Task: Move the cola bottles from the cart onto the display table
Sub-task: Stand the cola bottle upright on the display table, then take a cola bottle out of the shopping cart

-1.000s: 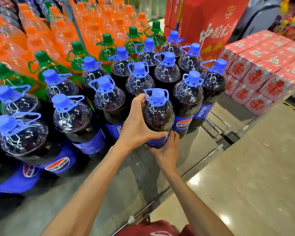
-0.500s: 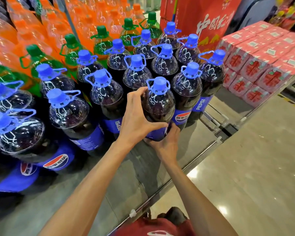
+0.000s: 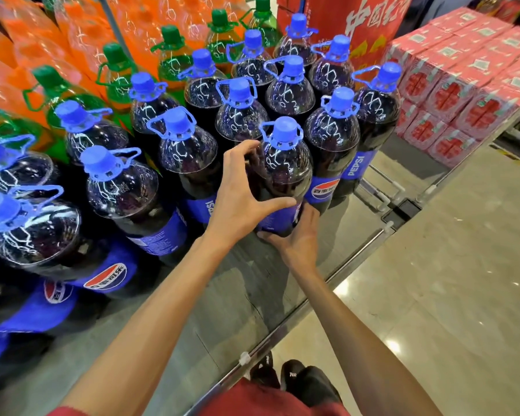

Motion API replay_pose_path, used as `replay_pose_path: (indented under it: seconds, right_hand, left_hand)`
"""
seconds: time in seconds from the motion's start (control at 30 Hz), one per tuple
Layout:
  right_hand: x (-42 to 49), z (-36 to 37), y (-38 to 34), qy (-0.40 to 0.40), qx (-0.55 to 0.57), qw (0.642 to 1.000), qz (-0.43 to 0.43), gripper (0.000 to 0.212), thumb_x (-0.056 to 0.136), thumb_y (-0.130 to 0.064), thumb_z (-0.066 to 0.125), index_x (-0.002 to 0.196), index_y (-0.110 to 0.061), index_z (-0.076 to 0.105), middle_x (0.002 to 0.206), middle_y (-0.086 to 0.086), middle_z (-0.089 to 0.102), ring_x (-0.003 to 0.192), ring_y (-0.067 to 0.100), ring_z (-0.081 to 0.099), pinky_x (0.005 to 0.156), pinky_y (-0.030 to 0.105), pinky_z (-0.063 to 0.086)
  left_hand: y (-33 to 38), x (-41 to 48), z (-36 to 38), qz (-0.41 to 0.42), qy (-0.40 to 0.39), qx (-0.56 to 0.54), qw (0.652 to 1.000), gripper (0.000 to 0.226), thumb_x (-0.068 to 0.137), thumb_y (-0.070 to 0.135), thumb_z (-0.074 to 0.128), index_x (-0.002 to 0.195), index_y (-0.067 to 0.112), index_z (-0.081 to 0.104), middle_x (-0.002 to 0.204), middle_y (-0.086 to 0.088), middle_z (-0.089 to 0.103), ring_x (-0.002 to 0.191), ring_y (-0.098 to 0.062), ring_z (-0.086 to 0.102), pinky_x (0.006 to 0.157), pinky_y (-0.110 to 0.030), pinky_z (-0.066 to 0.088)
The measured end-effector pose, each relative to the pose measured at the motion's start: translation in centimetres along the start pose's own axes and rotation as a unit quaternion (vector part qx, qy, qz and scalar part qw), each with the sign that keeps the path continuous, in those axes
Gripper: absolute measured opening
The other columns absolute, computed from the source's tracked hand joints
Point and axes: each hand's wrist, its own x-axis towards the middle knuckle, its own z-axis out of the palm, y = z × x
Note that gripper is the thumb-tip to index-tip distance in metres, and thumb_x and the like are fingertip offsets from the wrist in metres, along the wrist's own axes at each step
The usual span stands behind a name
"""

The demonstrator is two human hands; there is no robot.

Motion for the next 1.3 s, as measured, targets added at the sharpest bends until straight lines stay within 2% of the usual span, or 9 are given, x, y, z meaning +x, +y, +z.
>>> replay_pose_path:
  seconds: [0.13,0.33,0.43,0.5,0.57,0.63,0.83,1.0,1.3]
  right_hand:
    - [0.1,-0.5,-0.1,-0.030,-0.020,0.999,0.004,0.103,0.059,-0.044,0.095,0.141,-0.012,0.042,0.130,0.004,0.045,0.120,0.021,0.050,0.093,0.040,0.052]
    - [0.0,-2.7,-0.6,-0.092,-0.056,0.994,0.015,0.084,0.077,-0.034,0.086,0.146,-0.016,0.042,0.137,0.003,0.047,0.123,0.015,0.047,0.097,0.028,0.043]
    - [-0.3,-4.6,-0.4,-0.130,-0.098,0.986,0.032,0.063,0.082,-0.038,0.077,0.137,-0.016,0.053,0.129,0.003,0.054,0.115,0.017,0.057,0.093,0.033,0.049]
    - [-1.3,-6.5,-0.4,-0.164,-0.135,0.976,0.039,0.058,0.087,-0.038,0.074,0.136,-0.015,0.054,0.131,0.007,0.055,0.118,0.022,0.057,0.096,0.036,0.048]
    - [-2.8,-8.7,-0.4,-0.190,-0.169,0.967,0.037,0.060,0.089,-0.039,0.072,0.140,-0.014,0.051,0.137,0.012,0.053,0.126,0.027,0.053,0.103,0.040,0.046]
    - [-4.5,-11.1,-0.2,-0.206,-0.218,0.953,0.049,0.067,0.091,-0.042,0.070,0.146,-0.014,0.046,0.142,0.014,0.049,0.131,0.030,0.050,0.106,0.040,0.044]
    - [-11.4,-18.6,0.4,-0.198,-0.359,0.905,0.112,0.073,0.093,-0.044,0.068,0.153,-0.018,0.035,0.148,0.015,0.042,0.136,0.035,0.042,0.107,0.048,0.045]
    - [-19.3,-24.9,1.8,-0.162,-0.413,0.881,0.162,0.071,0.095,-0.047,0.063,0.152,-0.017,0.034,0.151,0.015,0.039,0.136,0.037,0.039,0.105,0.047,0.042]
    - [-36.5,-33.7,4.6,-0.076,-0.386,0.856,0.334,0.070,0.095,-0.046,0.064,0.151,-0.016,0.037,0.149,0.013,0.041,0.136,0.034,0.042,0.105,0.044,0.040]
  left_hand:
    - [-0.1,-0.4,-0.7,0.003,-0.014,0.008,1.000,0.098,0.066,0.034,0.094,0.145,0.010,0.039,0.138,-0.003,0.042,0.131,-0.015,0.045,0.109,-0.043,0.044]
    - [0.2,-1.7,-1.2,0.001,0.003,0.029,1.000,0.088,0.073,0.024,0.090,0.146,0.013,0.042,0.134,0.004,0.039,0.126,-0.016,0.050,0.102,-0.045,0.051]
    - [0.7,-3.1,-1.3,-0.020,0.014,0.058,0.998,0.068,0.081,0.020,0.083,0.137,0.017,0.046,0.131,0.002,0.045,0.115,-0.015,0.055,0.093,-0.045,0.055]
    - [1.2,-4.4,-1.5,-0.013,-0.011,0.131,0.991,0.048,0.087,0.022,0.075,0.127,0.017,0.049,0.124,0.001,0.048,0.106,-0.017,0.057,0.083,-0.048,0.055]
    - [1.9,-6.0,-1.2,0.000,-0.095,0.234,0.968,0.037,0.090,0.030,0.070,0.121,0.019,0.053,0.121,0.001,0.049,0.107,-0.022,0.055,0.076,-0.049,0.054]
    - [2.7,-7.4,-0.4,0.011,-0.188,0.306,0.933,0.039,0.091,0.036,0.068,0.124,0.020,0.054,0.125,0.000,0.050,0.113,-0.025,0.051,0.075,-0.048,0.053]
    - [7.2,-8.9,3.9,0.065,-0.375,0.449,0.809,0.061,0.092,0.049,0.063,0.140,0.016,0.045,0.130,-0.012,0.050,0.121,-0.037,0.049,0.095,-0.049,0.046]
    - [12.4,-12.7,8.2,0.158,-0.432,0.460,0.759,0.063,0.094,0.050,0.060,0.146,0.020,0.041,0.142,-0.012,0.046,0.133,-0.035,0.043,0.107,-0.049,0.038]
    - [22.5,-23.9,15.3,0.315,-0.505,0.426,0.681,0.064,0.097,0.052,0.054,0.151,0.023,0.034,0.144,-0.008,0.048,0.133,-0.033,0.046,0.108,-0.051,0.041]
